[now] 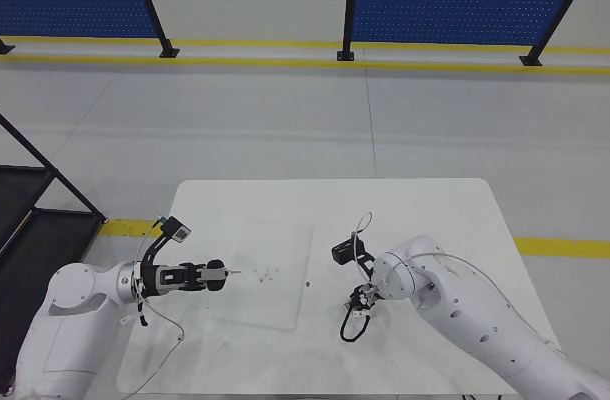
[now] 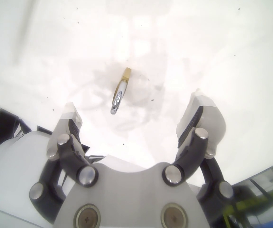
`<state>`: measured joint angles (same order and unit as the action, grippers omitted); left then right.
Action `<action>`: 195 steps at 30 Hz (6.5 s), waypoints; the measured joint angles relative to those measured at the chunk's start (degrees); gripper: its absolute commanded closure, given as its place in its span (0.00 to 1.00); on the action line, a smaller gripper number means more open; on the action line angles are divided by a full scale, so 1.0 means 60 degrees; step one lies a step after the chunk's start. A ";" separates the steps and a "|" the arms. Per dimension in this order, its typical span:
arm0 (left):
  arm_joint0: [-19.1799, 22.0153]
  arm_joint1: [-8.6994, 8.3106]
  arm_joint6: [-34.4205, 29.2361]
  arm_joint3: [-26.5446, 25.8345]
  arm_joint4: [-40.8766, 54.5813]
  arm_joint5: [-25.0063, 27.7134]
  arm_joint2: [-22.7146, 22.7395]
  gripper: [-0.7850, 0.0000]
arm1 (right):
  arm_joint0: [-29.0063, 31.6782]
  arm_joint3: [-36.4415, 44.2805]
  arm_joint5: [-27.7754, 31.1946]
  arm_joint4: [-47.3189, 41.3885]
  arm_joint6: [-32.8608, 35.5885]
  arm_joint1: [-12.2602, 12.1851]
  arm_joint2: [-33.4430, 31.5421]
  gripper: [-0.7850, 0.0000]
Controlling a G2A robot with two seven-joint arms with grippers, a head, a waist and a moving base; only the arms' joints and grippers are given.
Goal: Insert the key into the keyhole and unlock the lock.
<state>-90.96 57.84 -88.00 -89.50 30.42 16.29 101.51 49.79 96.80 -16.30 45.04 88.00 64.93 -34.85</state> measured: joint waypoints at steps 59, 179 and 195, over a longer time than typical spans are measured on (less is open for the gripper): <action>0.0000 0.0000 0.0000 0.0000 0.0000 0.0000 0.0000 1.00 | 0.0480 -0.2122 0.3067 -0.6730 -0.1180 0.0407 -0.2231 1.00; -0.0623 0.0145 0.4513 -0.1563 -0.1778 0.0435 -0.2490 1.00 | 0.2301 -0.3285 0.6981 -1.1094 -0.5093 0.0933 -0.2454 1.00; -0.0575 0.0076 0.4445 -0.1456 -0.1740 0.0629 -0.2592 1.00 | 0.2246 -0.3382 0.6959 -1.1130 -0.5145 0.0986 -0.2391 1.00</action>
<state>-94.41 58.30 -61.33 -98.23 19.98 20.06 85.95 63.27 76.50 25.46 -21.74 57.13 70.85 -49.20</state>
